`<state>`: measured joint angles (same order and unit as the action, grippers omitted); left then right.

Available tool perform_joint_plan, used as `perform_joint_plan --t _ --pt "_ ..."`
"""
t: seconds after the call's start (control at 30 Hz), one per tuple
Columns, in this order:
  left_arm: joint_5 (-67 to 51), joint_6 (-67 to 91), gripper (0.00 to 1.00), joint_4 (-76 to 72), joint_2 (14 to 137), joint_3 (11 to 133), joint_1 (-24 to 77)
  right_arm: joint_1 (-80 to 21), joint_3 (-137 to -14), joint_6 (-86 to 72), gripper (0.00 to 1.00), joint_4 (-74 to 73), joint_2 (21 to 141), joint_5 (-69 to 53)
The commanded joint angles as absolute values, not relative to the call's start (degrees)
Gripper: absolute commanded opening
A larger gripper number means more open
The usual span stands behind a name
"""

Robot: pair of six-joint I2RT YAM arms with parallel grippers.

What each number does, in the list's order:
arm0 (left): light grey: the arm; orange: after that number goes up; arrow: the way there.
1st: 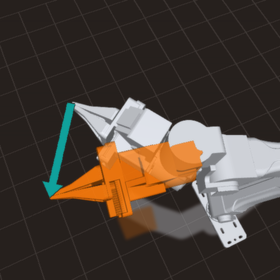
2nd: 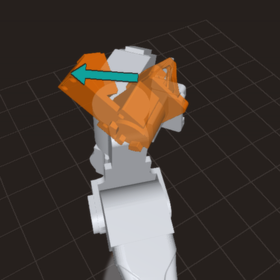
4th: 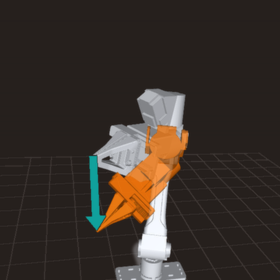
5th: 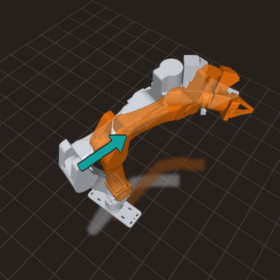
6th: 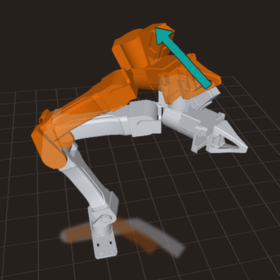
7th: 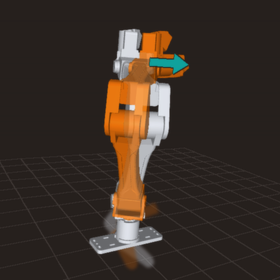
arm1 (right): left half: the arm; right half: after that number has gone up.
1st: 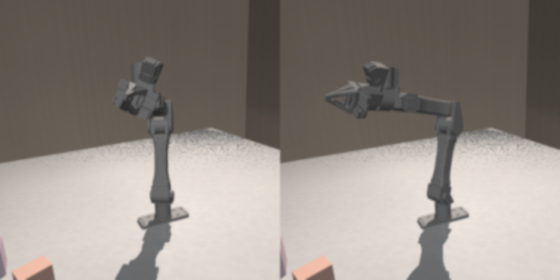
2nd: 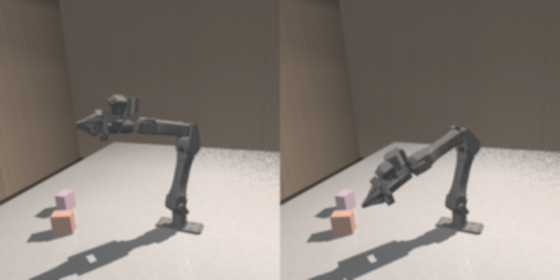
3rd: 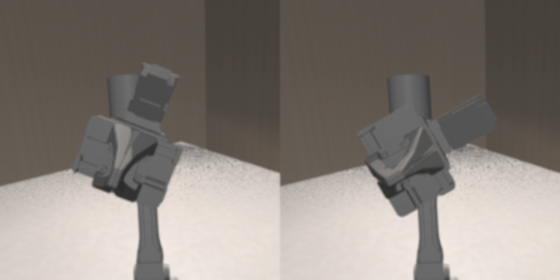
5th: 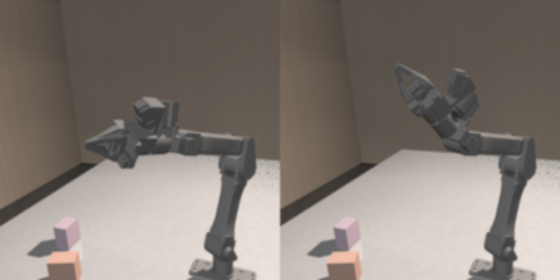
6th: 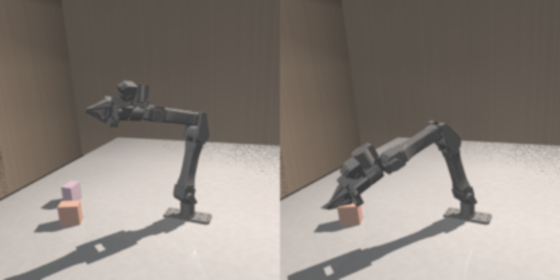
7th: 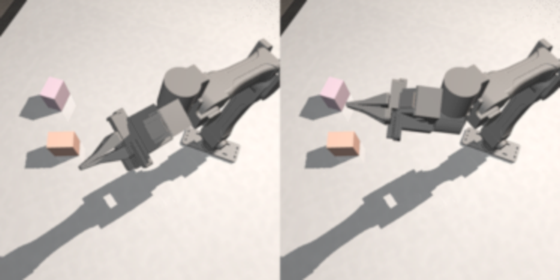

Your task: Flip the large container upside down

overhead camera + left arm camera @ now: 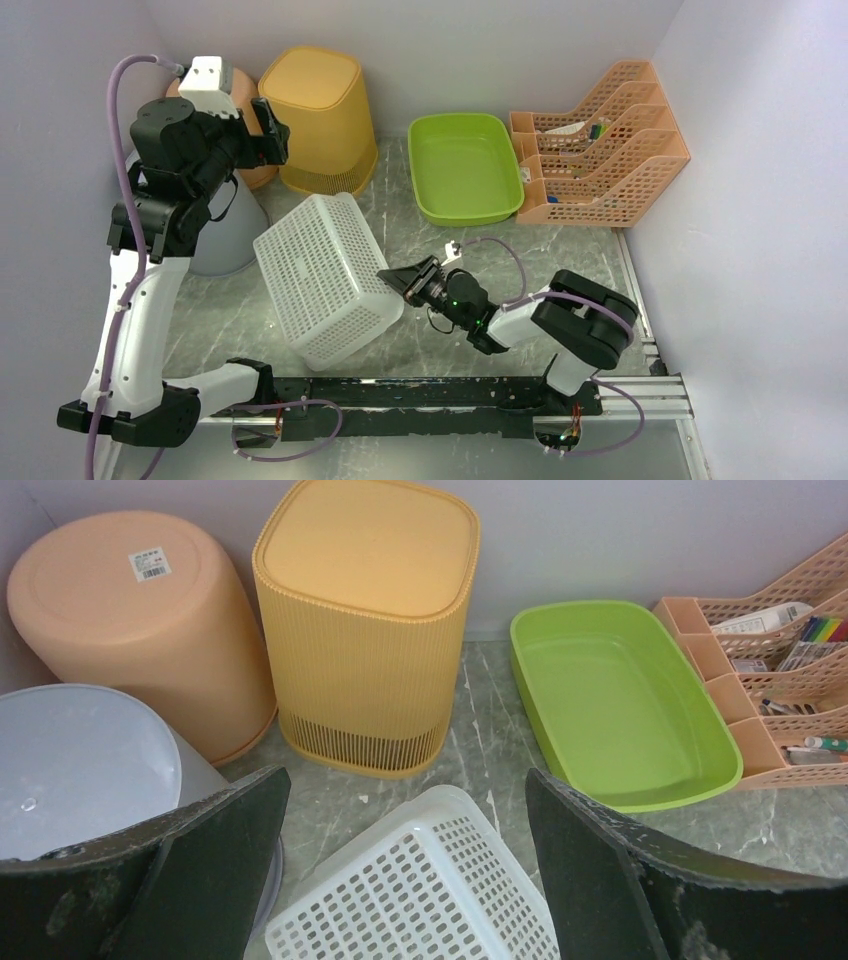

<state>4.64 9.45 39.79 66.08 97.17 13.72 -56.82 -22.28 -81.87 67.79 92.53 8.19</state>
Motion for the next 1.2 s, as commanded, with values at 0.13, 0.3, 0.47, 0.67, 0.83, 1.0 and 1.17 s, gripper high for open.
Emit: perform_joint_plan --t 0.13,0.3,0.47,0.67,0.83,1.0,1.17 --pt "3.45 8.57 1.0 37.4 65.42 95.68 13.97 -56.16 -25.68 -69.91 0.33 50.62 96.45 11.65" --pt "3.41 8.53 1.0 36.65 65.12 94.19 13.97 -56.16 -31.99 -60.05 0.37 40.21 97.08 16.47" --pt "3.18 8.44 1.0 36.38 65.23 93.6 13.97 -56.22 -41.89 -48.66 0.38 25.33 97.26 20.98" --pt "2.96 8.44 1.0 35.85 65.17 92.7 13.97 -57.28 -52.45 -35.14 0.43 9.61 97.67 26.78" --pt "2.85 8.49 1.0 35.47 64.79 92.15 13.97 -57.03 -56.63 -27.01 0.59 1.61 92.56 35.05" --pt "2.0 9.13 1.0 33.97 64.2 90.68 13.97 -52.14 -68.77 -21.73 0.68 -9.01 95.5 38.31" --pt "1.41 9.23 1.0 33.28 63.49 89.14 13.97 -45.97 -74.25 -17.49 0.68 -9.68 99.87 33.95"
